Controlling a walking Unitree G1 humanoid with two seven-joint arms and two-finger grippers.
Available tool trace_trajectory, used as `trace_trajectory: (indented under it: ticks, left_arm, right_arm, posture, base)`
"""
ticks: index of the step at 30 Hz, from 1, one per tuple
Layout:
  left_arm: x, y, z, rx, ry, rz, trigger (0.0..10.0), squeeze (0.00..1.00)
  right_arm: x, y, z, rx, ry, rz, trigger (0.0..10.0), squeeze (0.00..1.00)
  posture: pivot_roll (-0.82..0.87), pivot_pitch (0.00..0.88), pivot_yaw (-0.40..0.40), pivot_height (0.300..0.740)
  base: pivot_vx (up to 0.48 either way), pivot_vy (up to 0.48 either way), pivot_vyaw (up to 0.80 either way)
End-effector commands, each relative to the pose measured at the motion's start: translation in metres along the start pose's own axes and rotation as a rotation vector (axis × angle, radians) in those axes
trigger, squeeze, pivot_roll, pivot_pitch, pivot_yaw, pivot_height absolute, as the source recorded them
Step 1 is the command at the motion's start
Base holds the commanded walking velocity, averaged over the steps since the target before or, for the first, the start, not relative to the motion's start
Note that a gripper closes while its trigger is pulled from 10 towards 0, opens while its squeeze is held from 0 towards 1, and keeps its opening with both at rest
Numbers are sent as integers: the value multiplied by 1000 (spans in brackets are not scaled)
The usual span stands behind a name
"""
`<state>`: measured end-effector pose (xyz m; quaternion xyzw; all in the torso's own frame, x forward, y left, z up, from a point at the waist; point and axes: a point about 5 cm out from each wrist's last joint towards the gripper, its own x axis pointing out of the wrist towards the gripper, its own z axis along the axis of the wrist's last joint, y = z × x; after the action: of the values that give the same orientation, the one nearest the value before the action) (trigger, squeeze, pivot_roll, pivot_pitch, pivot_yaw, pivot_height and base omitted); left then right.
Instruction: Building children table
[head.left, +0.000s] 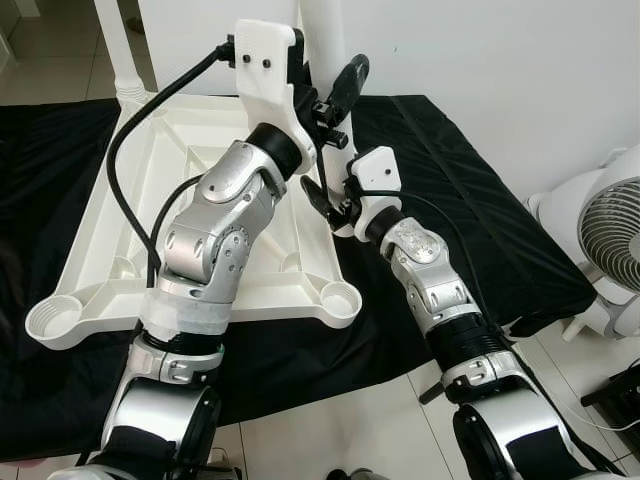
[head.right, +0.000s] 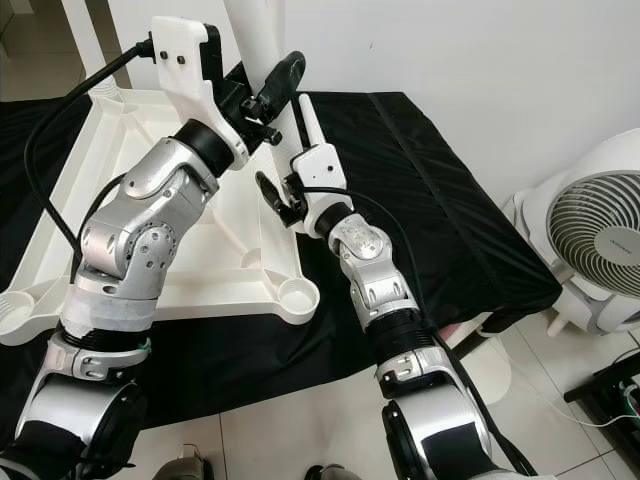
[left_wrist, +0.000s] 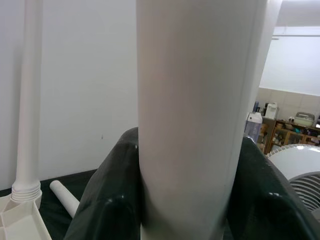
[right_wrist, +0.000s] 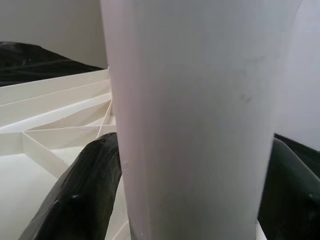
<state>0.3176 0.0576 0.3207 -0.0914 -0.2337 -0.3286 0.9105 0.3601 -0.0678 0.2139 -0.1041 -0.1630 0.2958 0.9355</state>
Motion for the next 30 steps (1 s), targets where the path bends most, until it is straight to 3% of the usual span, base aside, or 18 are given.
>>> trace_trajectory:
  ticks: [1, 4, 5, 6, 7, 16, 22, 23, 25, 26, 30]
  left_arm:
    - [3, -12, 7, 6, -25, -96, 10000, 0]
    - [3, -12, 7, 6, -26, -98, 10000, 0]
    - [3, -13, 7, 6, -26, -102, 10000, 0]
    - [3, -13, 7, 6, -26, -102, 10000, 0]
    - [3, -14, 7, 7, -26, -103, 10000, 0]
    - [3, -16, 6, 8, -23, -111, 10000, 0]
    - [1, -19, 4, -17, -21, -127, 10000, 0]
    - [0, -20, 4, -34, -23, -136, 10000, 1000]
    - [-1, -21, 4, -39, -27, -155, 10000, 1000]
    - [-2, -23, 5, -34, -26, -175, 10000, 1000]
    - [-2, -23, 5, -3, -16, -177, 10000, 1000]
  right_arm:
    - [-3, -2, -8, 24, 38, -16, 9647, 0]
    - [-3, -2, -8, 28, 39, -17, 9647, 0]
    - [-3, -2, -8, 28, 37, -16, 4627, 0]
    - [-3, -2, -8, 28, 37, -16, 4627, 0]
    - [-3, -2, -8, 30, 38, -18, 0, 0]
    - [-3, -3, -6, 32, 26, -23, 0, 0]
    - [0, -16, -12, 68, 102, -139, 0, 0]
    - [0, -18, -13, 62, 111, -161, 6863, 0]
    - [0, -19, -14, 58, 118, -167, 6863, 0]
    - [0, -20, -15, 65, 124, -177, 10000, 0]
    - [-2, -24, -17, 99, 127, -216, 10000, 0]
  posture:
    - [134, 62, -67, 740]
    - [134, 62, -67, 740]
    - [134, 61, -66, 740]
    - [134, 61, -66, 740]
    - [134, 62, -66, 740]
    - [134, 60, -67, 740]
    - [136, 53, -70, 740]
    - [136, 49, -71, 740]
    - [137, 47, -72, 740]
    - [137, 45, -72, 740]
    - [137, 40, -73, 740]
  base:
    - [0, 0, 0]
    - [0, 0, 0]
    - [0, 0, 0]
    - [0, 0, 0]
    - [0, 0, 0]
    - [0, 0, 0]
    - [0, 0, 0]
    - [0, 0, 0]
    - [0, 0, 0]
    - [0, 0, 0]
    - [0, 0, 0]
